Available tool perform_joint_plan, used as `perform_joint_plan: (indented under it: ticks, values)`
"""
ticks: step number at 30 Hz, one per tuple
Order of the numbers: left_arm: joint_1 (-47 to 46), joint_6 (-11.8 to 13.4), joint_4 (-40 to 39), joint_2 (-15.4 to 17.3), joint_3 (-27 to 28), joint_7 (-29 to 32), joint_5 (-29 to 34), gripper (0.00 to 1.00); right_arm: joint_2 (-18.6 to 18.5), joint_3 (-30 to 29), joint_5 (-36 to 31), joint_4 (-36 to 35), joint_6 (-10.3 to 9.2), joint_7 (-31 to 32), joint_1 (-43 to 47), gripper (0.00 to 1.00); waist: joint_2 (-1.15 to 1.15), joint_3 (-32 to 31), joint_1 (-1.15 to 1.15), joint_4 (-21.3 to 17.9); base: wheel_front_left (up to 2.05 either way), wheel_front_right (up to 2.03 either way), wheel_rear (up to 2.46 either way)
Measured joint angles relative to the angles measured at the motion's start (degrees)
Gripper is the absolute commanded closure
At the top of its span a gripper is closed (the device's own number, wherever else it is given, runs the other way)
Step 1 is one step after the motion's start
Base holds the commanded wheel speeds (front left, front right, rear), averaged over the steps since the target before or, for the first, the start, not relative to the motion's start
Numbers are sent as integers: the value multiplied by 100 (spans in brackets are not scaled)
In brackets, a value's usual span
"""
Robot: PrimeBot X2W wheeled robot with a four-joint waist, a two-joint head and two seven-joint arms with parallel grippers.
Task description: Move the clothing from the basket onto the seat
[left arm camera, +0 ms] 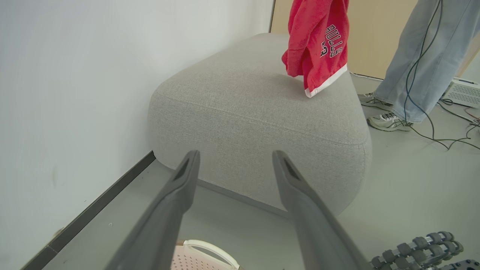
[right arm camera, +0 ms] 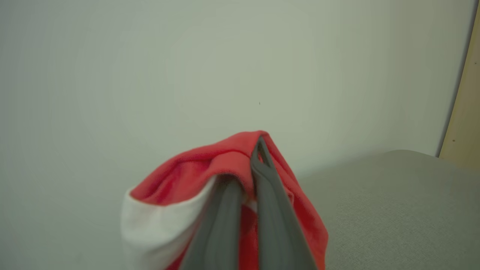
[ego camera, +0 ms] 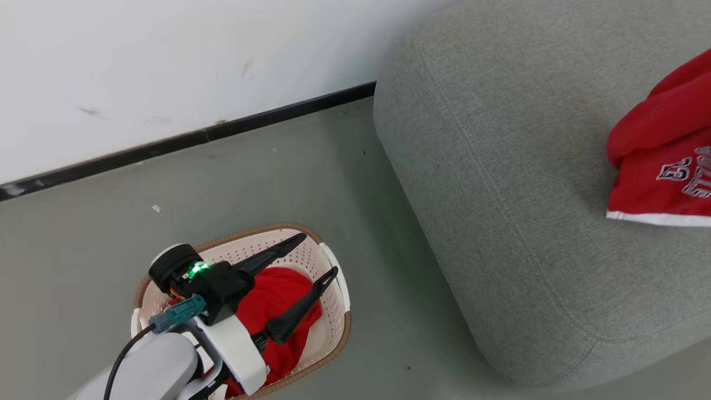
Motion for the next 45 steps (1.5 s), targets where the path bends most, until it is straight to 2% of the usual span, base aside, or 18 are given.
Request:
perform_joint_plan:
  ticks: [4, 11, 34, 39, 45]
  values:
    - [0, 0, -113, 134, 13, 40, 35, 0, -181, -120, -190, 147, 0, -1, -316, 100, 0, 158, 0, 55, 0, 0, 0]
    - [0, 0, -325, 297, 70, 132, 29, 0, -268, -164, -315, 368, 0, -1, -676, 100, 0, 437, 0, 156, 0, 0, 0]
    - [-44, -49, -797, 698, 219, 141, 19, 0, 439, 49, -635, 1700, 1, -69, -112, 100, 0, 1189, 0, 330, 0, 0, 0]
    - [-53, -49, -795, 800, 254, 138, 19, 0, 636, 180, -634, 2073, 1, 57, -57, 100, 0, 1234, 0, 285, 0, 0, 0]
    - [-53, -51, -779, 783, 254, 132, -25, 0, 671, 256, -517, 2349, 1, 302, -59, 100, 0, 1176, 0, 271, 0, 0, 0]
